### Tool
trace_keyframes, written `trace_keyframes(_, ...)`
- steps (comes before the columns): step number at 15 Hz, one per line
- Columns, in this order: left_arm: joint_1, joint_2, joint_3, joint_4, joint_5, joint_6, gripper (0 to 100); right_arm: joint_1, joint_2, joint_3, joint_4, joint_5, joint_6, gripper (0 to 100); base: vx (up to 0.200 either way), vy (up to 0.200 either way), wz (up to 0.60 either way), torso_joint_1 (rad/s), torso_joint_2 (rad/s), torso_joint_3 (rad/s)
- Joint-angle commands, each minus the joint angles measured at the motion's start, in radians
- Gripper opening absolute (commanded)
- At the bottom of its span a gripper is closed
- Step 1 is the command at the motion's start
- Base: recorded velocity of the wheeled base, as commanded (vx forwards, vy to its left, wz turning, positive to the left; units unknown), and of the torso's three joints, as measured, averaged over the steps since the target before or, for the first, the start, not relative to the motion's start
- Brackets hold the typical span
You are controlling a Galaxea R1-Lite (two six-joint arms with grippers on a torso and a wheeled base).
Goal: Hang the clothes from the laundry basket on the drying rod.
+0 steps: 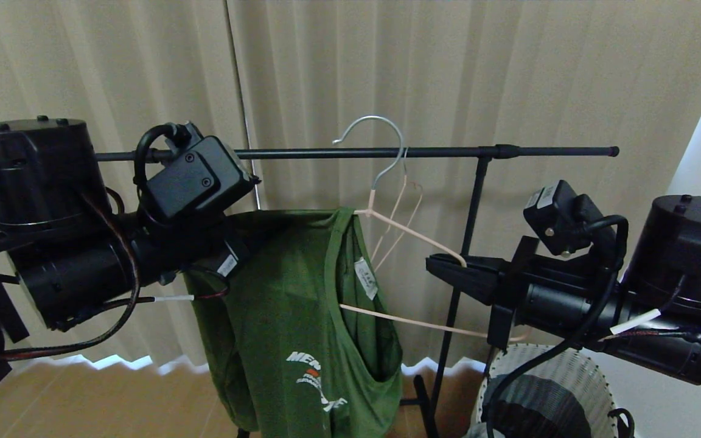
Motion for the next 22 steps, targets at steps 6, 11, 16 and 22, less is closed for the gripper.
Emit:
trace_keyframes(6, 0.008, -0.033, 0.047, -0.004, -0.015, -0.004, 0, 0.000, 0.001, -0.004, 0.000, 0.000, -0.001, 0, 0.000, 0.000, 0.00, 0.000, 0.00, 0.000)
trace_keyframes(11, 0.010, -0.060, 0.053, -0.004, -0.009, -0.040, 0, -0.001, 0.001, 0.002, 0.001, -0.005, -0.002, 100, 0.000, 0.000, 0.00, 0.000, 0.00, 0.000)
trace_keyframes(16, 0.034, -0.060, 0.087, -0.004, 0.157, -0.066, 0, -0.040, -0.010, 0.002, -0.002, -0.015, -0.005, 100, 0.000, 0.000, 0.00, 0.000, 0.00, 0.000)
trace_keyframes(22, 0.019, -0.060, 0.086, -0.004, 0.361, -0.293, 0, -0.041, 0.004, 0.053, 0.000, -0.035, -0.044, 100, 0.000, 0.000, 0.00, 0.000, 0.00, 0.000)
